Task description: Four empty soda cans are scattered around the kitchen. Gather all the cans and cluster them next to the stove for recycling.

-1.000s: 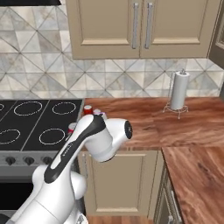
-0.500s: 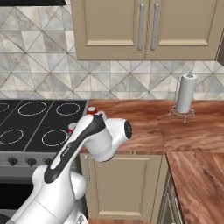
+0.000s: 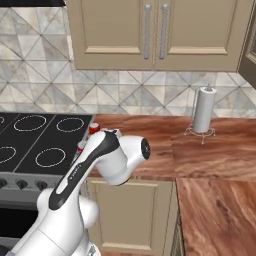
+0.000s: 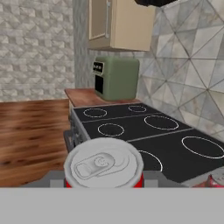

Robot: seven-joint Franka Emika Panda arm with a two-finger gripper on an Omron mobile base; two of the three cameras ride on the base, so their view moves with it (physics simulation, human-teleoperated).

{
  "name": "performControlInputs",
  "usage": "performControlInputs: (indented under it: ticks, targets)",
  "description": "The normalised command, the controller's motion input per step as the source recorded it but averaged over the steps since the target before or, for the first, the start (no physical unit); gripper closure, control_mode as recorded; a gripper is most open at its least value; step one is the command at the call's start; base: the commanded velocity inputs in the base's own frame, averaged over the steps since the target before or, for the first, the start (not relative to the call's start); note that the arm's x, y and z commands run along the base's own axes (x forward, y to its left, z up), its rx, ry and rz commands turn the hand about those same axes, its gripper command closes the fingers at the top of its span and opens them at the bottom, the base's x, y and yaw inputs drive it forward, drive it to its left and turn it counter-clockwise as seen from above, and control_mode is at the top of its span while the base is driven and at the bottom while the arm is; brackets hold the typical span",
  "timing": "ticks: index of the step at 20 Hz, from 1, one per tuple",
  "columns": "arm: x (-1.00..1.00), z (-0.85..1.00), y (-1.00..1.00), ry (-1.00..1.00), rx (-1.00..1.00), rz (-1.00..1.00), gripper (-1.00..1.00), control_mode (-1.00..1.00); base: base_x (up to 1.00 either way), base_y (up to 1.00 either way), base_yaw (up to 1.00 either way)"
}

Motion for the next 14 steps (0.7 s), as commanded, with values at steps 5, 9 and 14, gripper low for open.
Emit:
performControlInputs:
  ticks: [5, 9, 14]
  targets:
    - [0.00, 0.00, 0.00, 0.00, 0.00, 0.00, 1.00, 1.00, 0.29, -0.33, 0.12]
    - [0.00, 0.00, 0.00, 0.00, 0.00, 0.00, 1.00, 1.00, 0.43, -0.09, 0.13]
    - [0.00, 0.00, 0.00, 0.00, 0.00, 0.00, 1.00, 1.00, 0.47, -0.06, 0.10]
